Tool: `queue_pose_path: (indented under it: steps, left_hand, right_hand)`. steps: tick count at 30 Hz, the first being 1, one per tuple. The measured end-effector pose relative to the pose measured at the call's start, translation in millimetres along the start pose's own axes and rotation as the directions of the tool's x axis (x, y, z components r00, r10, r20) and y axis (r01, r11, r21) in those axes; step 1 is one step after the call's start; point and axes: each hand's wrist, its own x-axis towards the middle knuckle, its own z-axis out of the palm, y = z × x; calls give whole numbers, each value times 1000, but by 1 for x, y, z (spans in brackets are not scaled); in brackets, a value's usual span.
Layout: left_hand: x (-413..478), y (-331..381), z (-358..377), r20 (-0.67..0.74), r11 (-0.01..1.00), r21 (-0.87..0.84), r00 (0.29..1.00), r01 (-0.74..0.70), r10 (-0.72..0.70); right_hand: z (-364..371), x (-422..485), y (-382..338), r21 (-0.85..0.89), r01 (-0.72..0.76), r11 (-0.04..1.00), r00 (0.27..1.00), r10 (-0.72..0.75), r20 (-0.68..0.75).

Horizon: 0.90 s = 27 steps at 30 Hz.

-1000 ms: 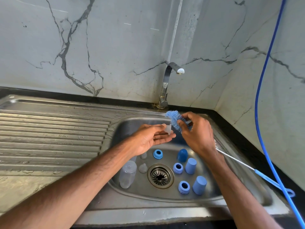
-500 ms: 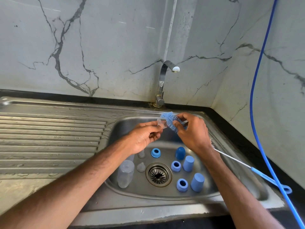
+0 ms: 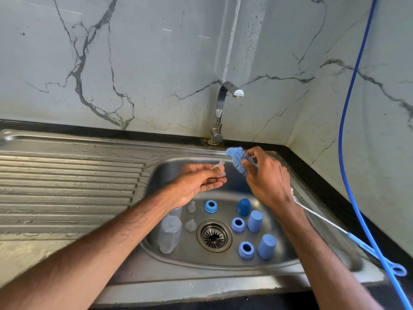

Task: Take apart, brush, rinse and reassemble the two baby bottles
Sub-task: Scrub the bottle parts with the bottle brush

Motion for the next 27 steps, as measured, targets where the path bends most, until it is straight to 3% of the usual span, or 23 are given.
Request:
queue_pose_path:
  steps: [6,13,18,23,27]
  left_hand:
    - [-1,-1,-1,-34,993,81,996,-80,83]
    - [-1,0,-3,-59,985,138,992,-105,114]
    - [0,-1,0,-36,984,141,993,-106,112]
    - [-2,1,6,81,973,170,986,-157,145]
    - [-1,2,4,31,980,150,991,-131,128]
  right_hand:
    - [-9,2,5,-93,-47,995,998,50,36]
    - [-12,-5,-8,160,6,987,972,-43,230]
    - [-6,-9,-20,265,93,960,985,-127,115]
    - [-8,2,-1,190,24,982,1000,-26,11]
    - [-11,1,3,234,53,971,992,-25,-121]
